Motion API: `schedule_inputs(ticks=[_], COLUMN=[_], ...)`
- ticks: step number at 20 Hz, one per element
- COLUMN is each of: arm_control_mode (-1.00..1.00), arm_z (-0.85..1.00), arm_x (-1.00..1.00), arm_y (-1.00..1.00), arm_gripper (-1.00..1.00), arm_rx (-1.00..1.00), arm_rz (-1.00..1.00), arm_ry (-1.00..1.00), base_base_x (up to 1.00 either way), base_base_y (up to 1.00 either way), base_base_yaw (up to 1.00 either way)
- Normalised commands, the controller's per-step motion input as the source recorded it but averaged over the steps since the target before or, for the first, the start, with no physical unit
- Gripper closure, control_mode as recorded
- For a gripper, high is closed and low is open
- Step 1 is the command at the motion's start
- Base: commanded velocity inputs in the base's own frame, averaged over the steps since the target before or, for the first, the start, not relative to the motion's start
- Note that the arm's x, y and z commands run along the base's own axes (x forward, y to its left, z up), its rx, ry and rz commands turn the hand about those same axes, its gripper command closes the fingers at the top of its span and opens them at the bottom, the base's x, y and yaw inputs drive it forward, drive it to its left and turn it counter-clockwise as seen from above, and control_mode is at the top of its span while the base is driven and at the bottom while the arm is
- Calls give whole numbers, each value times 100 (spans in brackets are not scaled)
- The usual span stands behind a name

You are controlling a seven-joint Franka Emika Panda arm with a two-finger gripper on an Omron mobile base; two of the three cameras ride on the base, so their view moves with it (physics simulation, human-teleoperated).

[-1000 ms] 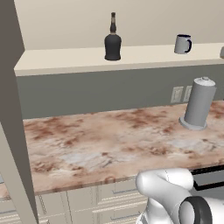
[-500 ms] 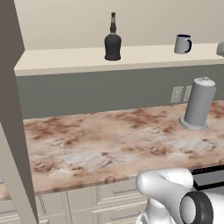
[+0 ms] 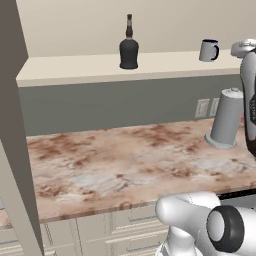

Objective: Open the cabinet directly in front. Then move the liquor and the mug to the dining counter with the jar on it.

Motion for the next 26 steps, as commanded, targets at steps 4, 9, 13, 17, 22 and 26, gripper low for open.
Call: schedule_inputs(ticks=[4,9,13,17,22,26], arm_control_mode=[-100,-100,-100,-100,-100,-100], arm_z=[-8,-3,0,-6,-11,-6], arm_x=[69,49,36,36,40,46], arm_y=[-35,-20,-16,-21,-1,0], arm_gripper=[-100,-100,-100,-100,-100,-100], arm_rx=[0,0,0,0,0,0], arm_rz=[24,18,1,-3,-3,0], arm_ry=[0,0,0,0,0,-1], base_base_x=[0,0,0,0,0,0], base_base_y=[0,0,0,0,0,0], base_base_yaw=[0,0,0,0,0,0])
